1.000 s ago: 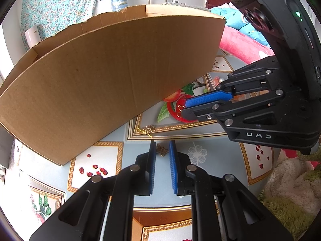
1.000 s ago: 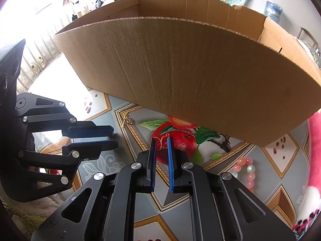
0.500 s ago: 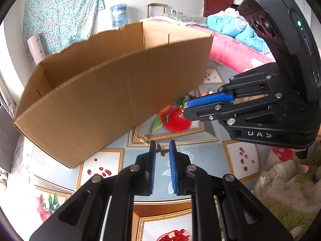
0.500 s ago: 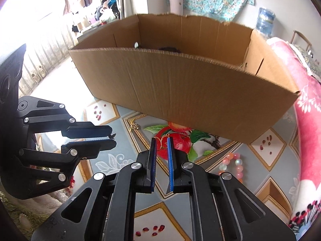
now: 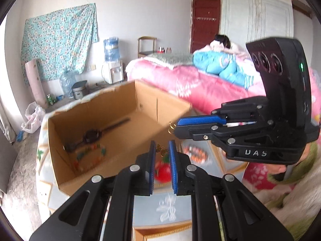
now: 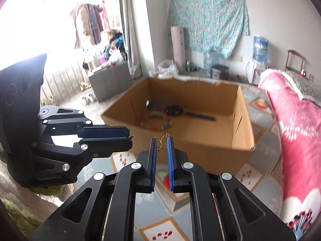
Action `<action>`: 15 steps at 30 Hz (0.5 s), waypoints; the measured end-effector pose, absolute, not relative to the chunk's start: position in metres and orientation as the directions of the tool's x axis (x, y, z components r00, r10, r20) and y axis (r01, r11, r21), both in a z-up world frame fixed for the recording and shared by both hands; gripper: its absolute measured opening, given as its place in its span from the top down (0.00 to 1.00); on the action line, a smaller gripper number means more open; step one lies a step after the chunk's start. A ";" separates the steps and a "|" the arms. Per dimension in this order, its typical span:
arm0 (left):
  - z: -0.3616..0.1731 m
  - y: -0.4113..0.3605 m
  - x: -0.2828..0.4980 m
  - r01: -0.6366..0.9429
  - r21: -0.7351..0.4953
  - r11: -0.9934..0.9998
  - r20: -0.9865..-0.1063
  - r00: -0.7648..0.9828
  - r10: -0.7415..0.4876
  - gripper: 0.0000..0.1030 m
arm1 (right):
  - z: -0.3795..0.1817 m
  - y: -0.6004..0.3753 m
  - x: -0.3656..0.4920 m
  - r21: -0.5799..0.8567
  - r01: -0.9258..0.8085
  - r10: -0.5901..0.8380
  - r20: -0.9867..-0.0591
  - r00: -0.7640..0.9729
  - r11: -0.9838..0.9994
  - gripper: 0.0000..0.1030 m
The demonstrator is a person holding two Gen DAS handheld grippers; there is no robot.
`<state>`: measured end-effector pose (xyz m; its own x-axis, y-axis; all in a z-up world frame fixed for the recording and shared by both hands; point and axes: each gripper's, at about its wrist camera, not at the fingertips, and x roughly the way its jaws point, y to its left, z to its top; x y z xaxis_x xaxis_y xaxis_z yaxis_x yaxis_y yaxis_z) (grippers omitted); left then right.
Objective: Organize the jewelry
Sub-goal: 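Lift the gold butterfly charm with the right gripper over the box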
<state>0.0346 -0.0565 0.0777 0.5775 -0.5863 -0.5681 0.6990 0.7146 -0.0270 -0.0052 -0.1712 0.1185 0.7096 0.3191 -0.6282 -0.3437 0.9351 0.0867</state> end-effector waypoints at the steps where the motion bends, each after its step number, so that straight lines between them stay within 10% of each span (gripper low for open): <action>1: 0.084 -0.058 0.042 0.699 -0.037 0.714 -0.563 0.576 -0.593 0.88 | 0.123 -0.174 -0.001 0.092 -0.341 0.323 -0.610 0.724 0.936 0.92; 15: 0.080 -0.085 0.195 0.533 -0.018 0.846 -0.738 0.564 -0.370 0.88 | 0.094 -0.198 0.114 0.151 -0.205 0.252 -0.688 0.680 0.967 0.92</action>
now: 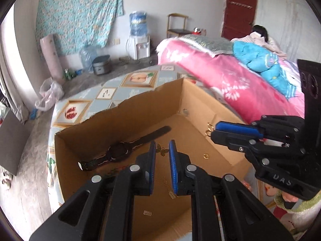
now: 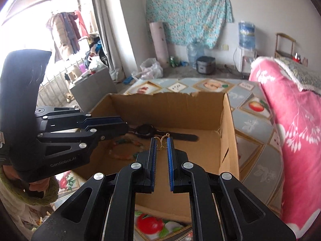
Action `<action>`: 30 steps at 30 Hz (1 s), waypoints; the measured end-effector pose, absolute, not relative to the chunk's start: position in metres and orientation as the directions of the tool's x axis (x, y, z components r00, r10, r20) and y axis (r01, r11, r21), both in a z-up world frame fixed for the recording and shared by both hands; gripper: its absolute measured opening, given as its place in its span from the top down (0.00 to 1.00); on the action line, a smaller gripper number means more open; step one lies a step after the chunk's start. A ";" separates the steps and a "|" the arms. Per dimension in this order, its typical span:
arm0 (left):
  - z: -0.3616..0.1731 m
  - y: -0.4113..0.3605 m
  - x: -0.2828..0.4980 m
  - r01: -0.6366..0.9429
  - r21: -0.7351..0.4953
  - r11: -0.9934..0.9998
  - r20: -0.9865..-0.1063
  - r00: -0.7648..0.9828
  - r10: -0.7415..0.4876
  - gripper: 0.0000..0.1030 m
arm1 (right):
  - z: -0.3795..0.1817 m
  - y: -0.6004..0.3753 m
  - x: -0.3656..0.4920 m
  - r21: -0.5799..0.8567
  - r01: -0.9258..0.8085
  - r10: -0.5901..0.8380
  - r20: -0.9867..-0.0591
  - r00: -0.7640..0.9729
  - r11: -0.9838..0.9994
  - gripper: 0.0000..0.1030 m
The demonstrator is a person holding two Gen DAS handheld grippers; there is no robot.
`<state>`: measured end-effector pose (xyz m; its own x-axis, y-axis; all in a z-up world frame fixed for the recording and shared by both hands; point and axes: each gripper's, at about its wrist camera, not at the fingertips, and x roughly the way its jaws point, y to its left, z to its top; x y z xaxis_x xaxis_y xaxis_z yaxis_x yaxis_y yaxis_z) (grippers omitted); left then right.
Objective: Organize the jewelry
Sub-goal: 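Lift the gold butterfly charm with the right gripper over the box, then open the right gripper to drop the butterfly charm into the box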
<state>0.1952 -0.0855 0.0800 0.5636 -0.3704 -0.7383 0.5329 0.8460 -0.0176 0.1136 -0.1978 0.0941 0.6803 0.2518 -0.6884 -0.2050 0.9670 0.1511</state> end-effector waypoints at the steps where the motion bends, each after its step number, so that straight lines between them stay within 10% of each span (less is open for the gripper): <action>1: 0.076 -0.086 0.204 0.521 -0.021 0.854 -0.756 0.551 -0.354 0.88 | 0.091 -0.196 0.117 0.153 -0.199 0.248 -0.697 0.673 0.968 0.92; 12: 0.049 -0.078 0.243 0.428 -0.058 0.902 -0.825 0.489 -0.285 0.84 | 0.079 -0.191 0.131 0.155 -0.174 0.232 -0.725 0.649 0.973 0.86; 30: 0.081 -0.066 0.219 0.376 0.020 0.926 -0.752 0.617 -0.234 0.39 | 0.101 -0.202 0.107 0.185 -0.144 0.231 -0.648 0.725 0.972 0.48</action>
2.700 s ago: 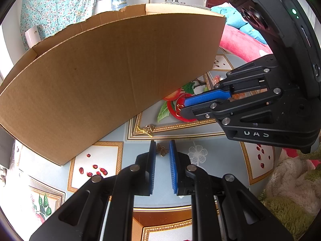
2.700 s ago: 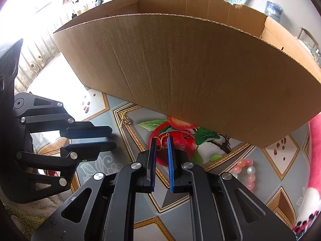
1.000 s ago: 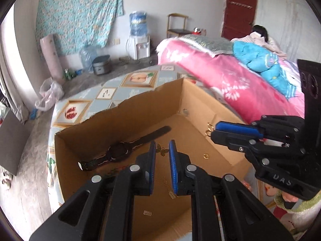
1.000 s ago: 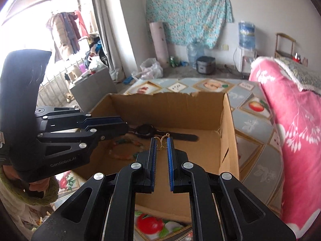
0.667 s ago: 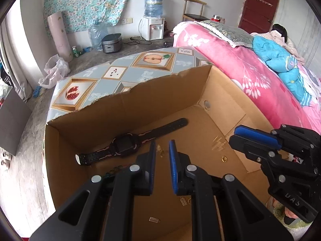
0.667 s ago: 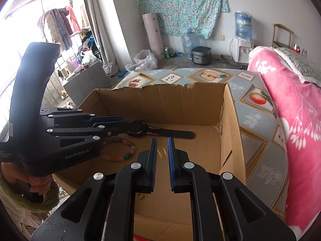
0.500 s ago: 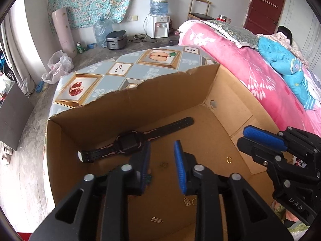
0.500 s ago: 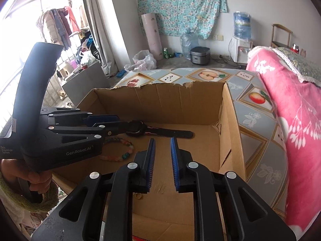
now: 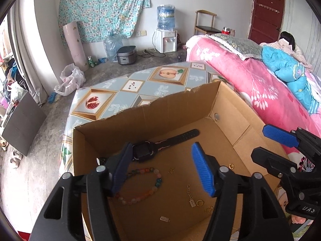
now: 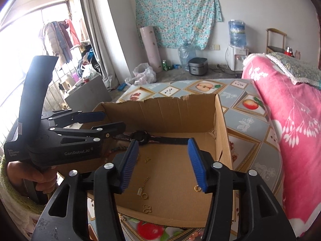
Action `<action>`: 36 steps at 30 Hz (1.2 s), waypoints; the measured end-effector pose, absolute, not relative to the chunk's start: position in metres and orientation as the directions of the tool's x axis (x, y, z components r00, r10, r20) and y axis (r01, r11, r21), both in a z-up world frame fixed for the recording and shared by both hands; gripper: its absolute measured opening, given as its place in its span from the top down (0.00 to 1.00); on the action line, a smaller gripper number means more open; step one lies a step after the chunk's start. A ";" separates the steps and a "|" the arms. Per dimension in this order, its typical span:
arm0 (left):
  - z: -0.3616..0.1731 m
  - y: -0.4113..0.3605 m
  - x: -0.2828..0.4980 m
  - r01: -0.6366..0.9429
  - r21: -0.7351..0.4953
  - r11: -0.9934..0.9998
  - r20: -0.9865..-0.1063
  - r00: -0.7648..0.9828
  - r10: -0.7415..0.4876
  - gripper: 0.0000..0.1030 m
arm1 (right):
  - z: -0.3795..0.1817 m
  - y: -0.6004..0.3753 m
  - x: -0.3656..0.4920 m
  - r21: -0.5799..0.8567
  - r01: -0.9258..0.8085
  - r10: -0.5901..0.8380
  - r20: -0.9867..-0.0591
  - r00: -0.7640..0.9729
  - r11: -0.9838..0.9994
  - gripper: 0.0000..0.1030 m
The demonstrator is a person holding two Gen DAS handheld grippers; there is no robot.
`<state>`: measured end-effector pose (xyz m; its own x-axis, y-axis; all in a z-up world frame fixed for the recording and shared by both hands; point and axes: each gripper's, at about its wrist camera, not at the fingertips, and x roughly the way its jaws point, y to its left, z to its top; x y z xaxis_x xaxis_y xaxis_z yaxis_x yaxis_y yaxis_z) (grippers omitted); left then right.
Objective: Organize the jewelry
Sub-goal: 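Open the right gripper to drop the butterfly charm into the box, then withdraw both grippers from the box back toward the table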
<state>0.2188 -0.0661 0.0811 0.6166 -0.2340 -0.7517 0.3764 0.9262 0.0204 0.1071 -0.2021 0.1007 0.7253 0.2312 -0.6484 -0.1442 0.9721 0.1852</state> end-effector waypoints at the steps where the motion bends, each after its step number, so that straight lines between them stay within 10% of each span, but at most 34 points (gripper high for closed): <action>1: 0.083 -0.065 0.217 0.373 0.022 0.927 -0.749 0.621 -0.232 0.35 | 0.103 -0.203 0.105 0.191 -0.143 0.234 -0.641 0.731 0.971 0.47; 36: 0.104 -0.044 0.181 0.318 0.034 0.947 -0.711 0.674 -0.201 0.18 | 0.121 -0.200 0.091 0.237 -0.181 0.287 -0.568 0.772 0.955 0.25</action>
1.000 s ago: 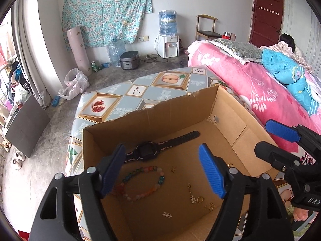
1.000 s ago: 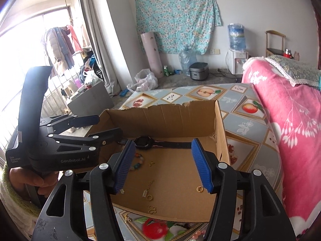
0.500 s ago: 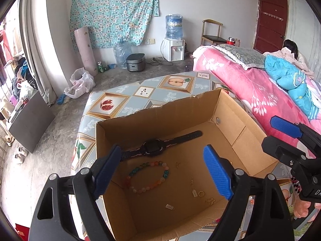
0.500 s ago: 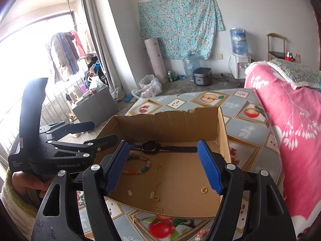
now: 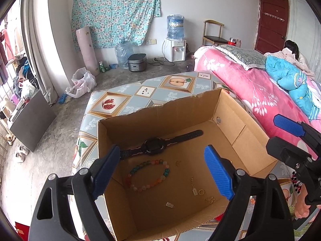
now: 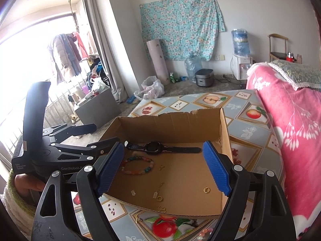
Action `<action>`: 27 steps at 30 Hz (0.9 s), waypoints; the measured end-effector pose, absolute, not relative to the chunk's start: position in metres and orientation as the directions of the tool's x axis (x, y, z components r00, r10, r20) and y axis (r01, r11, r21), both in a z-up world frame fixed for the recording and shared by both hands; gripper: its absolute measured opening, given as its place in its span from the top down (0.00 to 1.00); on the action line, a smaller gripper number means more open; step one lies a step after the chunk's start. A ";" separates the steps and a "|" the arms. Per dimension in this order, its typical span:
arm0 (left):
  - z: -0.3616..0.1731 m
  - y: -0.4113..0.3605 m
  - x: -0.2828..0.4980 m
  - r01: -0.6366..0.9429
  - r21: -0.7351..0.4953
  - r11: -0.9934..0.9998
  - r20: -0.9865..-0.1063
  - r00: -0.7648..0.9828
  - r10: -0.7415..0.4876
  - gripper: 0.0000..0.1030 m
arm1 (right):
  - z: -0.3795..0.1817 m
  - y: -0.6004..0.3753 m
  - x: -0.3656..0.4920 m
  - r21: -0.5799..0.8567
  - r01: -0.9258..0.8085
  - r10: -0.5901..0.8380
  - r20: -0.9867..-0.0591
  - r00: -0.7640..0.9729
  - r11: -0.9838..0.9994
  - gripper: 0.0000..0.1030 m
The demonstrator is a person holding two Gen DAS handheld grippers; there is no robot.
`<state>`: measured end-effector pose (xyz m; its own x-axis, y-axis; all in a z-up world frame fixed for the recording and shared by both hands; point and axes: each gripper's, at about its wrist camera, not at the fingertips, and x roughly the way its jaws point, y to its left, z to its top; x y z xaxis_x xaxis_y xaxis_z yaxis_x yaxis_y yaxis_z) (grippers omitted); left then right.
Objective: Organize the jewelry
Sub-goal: 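Withdraw both grippers from the box back toward the table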
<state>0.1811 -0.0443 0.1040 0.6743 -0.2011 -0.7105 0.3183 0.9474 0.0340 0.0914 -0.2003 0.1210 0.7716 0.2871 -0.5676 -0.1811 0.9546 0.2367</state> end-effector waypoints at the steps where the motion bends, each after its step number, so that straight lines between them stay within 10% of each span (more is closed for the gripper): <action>1: 0.104 -0.044 0.181 0.317 0.034 0.948 -0.711 0.675 -0.200 0.18 | 0.121 -0.200 0.091 0.237 -0.181 0.287 -0.567 0.772 0.954 0.25; 27: 0.105 -0.042 0.179 0.321 0.035 0.946 -0.710 0.675 -0.203 0.17 | 0.121 -0.196 0.090 0.239 -0.189 0.294 -0.561 0.774 0.952 0.25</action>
